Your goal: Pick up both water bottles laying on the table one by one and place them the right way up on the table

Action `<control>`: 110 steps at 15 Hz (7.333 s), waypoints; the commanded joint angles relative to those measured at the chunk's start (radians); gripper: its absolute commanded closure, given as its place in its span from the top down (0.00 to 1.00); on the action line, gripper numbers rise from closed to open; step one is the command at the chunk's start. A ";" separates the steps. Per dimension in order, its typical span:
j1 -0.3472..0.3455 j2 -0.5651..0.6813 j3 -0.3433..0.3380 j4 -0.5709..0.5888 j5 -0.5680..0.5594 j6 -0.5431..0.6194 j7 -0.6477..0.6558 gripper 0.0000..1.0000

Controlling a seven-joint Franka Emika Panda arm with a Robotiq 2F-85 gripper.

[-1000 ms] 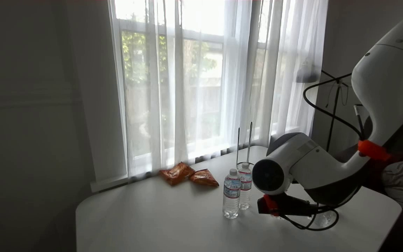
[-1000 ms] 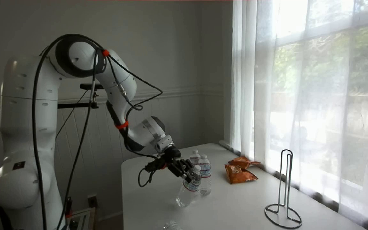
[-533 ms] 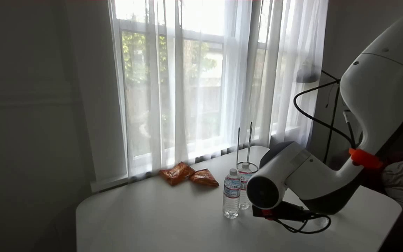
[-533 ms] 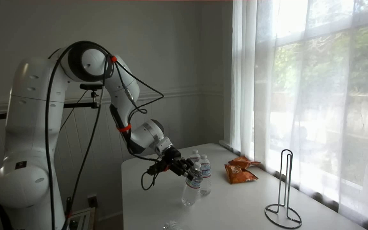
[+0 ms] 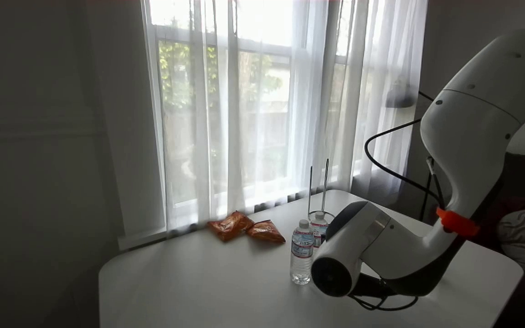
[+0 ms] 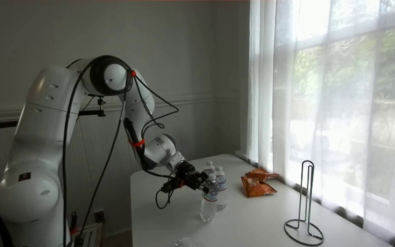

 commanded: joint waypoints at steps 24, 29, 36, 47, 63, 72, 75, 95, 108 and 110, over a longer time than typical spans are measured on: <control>-0.038 -0.025 0.070 0.023 0.038 0.077 -0.207 1.00; -0.053 -0.053 0.069 0.021 0.179 0.156 -0.310 1.00; -0.082 -0.133 0.057 -0.032 0.423 0.236 -0.556 1.00; -0.146 -0.333 -0.036 -0.184 0.709 0.273 -0.911 1.00; -0.218 -0.430 -0.126 -0.308 0.627 0.305 -0.922 1.00; -0.314 -0.482 -0.230 -0.365 0.767 0.493 -1.004 1.00; -0.358 -0.470 -0.271 -0.378 0.812 0.567 -1.012 1.00; -0.470 -0.418 -0.374 -0.385 0.859 0.738 -1.027 1.00; -0.512 -0.265 -0.453 -0.372 1.143 1.030 -1.296 1.00; -0.507 -0.243 -0.456 -0.369 1.193 1.059 -1.342 1.00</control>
